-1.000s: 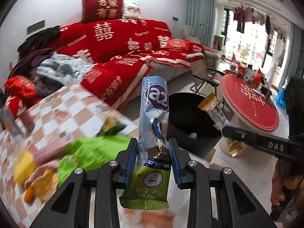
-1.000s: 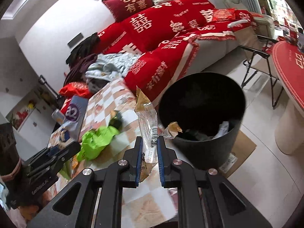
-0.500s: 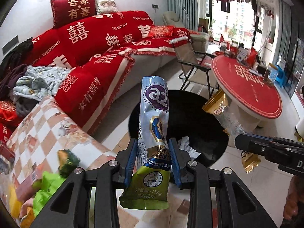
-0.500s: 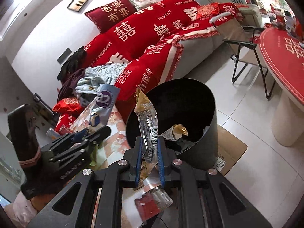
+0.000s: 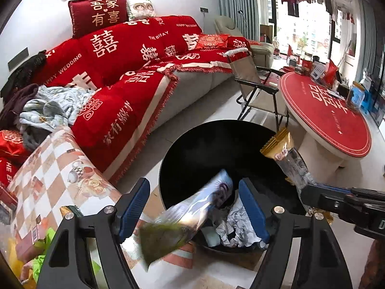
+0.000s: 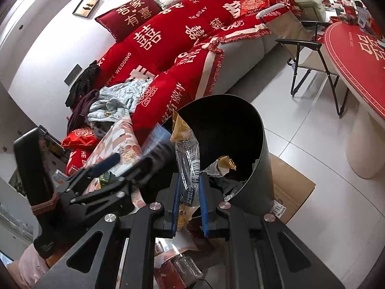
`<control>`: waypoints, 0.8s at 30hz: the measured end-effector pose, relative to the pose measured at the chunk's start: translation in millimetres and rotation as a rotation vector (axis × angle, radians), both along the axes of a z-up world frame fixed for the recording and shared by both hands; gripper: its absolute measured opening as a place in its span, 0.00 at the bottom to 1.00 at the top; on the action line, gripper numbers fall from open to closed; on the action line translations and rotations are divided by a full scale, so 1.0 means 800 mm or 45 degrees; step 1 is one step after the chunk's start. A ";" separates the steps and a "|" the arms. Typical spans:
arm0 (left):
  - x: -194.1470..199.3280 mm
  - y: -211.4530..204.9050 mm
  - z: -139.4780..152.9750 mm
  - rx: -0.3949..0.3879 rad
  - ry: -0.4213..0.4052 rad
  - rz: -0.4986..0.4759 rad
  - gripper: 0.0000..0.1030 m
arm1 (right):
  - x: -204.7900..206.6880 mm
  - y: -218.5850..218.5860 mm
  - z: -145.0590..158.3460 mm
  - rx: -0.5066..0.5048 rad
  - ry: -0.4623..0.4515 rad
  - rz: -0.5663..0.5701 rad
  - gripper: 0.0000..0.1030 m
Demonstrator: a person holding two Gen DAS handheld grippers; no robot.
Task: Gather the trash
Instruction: 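Carry pouch and plastic wrapper to the bin and release both, then move both open grippers back toward the table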
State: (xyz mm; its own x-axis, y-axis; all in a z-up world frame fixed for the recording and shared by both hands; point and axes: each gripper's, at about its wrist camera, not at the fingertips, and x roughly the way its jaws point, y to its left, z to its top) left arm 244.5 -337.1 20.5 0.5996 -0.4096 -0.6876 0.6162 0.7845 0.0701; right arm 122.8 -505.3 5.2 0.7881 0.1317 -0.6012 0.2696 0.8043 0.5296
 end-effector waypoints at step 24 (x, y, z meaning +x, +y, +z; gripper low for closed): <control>-0.062 0.142 0.050 -0.075 -0.056 0.077 1.00 | 0.009 0.049 0.021 -0.113 0.047 -0.016 0.70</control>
State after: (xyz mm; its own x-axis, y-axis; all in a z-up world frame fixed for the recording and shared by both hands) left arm 194.5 -223.5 60.3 0.6538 -0.4105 -0.6357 0.5649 0.8237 0.0491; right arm 129.9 -466.3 22.1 0.7665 0.0670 -0.6388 0.2978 0.8441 0.4459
